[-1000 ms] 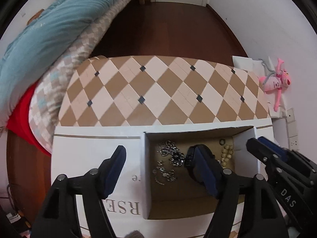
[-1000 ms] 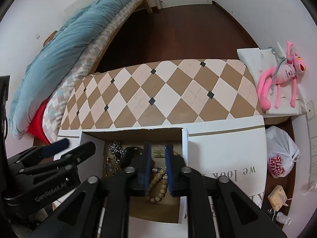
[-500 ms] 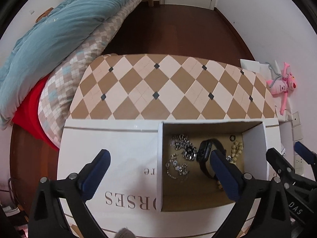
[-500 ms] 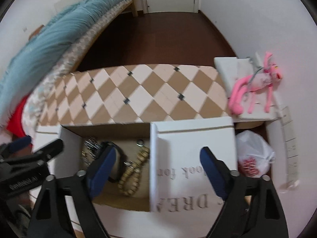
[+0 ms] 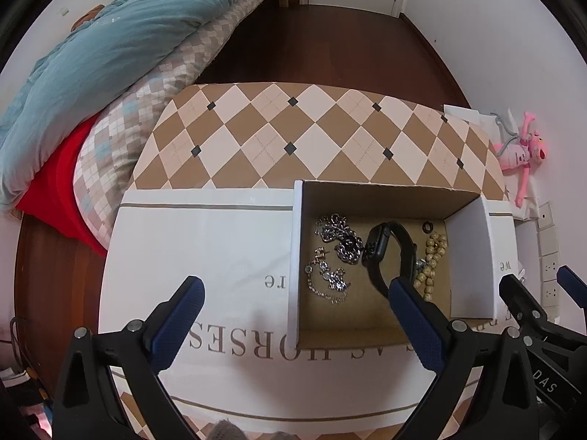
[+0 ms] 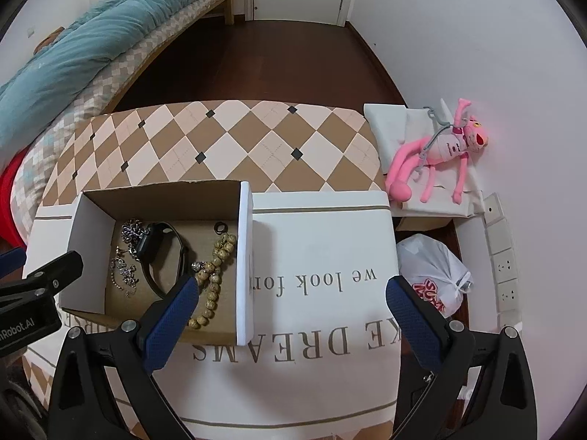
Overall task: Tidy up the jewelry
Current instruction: 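Lift both open tools up away from the box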
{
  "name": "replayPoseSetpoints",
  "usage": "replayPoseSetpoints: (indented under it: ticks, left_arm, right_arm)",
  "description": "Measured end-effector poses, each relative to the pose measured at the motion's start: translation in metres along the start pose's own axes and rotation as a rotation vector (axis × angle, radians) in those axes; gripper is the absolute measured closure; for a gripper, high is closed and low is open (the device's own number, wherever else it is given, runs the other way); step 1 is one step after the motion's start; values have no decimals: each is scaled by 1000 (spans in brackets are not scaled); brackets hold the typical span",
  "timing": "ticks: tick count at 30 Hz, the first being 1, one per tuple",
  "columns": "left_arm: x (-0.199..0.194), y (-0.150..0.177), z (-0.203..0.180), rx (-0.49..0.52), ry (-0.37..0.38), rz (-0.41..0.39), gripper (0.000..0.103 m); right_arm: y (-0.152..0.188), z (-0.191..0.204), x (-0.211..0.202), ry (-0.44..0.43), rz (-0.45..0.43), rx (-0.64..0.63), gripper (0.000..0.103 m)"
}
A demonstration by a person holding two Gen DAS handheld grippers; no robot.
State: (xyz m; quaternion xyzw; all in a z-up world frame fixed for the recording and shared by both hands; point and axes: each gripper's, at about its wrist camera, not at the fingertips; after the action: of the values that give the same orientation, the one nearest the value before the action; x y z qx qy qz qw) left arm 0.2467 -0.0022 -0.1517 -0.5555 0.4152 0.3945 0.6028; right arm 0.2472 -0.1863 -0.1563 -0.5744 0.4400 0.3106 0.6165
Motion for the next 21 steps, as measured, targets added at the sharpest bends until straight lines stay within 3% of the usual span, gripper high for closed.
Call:
replayPoseSetpoints:
  ticks: [7, 21]
  left_arm:
    - [-35, 13, -2, 0, 2, -48, 0]
    - [-162, 65, -3, -4, -48, -230, 0]
  right_arm:
    - [10, -8, -36, -15, -44, 18, 0]
    - [54, -24, -164, -67, -204, 35, 0]
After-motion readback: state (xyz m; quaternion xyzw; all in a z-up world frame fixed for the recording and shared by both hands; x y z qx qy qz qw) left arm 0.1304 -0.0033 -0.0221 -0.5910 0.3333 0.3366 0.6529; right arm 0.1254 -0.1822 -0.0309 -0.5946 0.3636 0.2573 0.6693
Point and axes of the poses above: each gripper's, at about its wrist camera, not at the fingertips, and x roughly the way its jaws point, z to its left, y to its underside, and after that the axes turned 8 degrees about x, right-handed
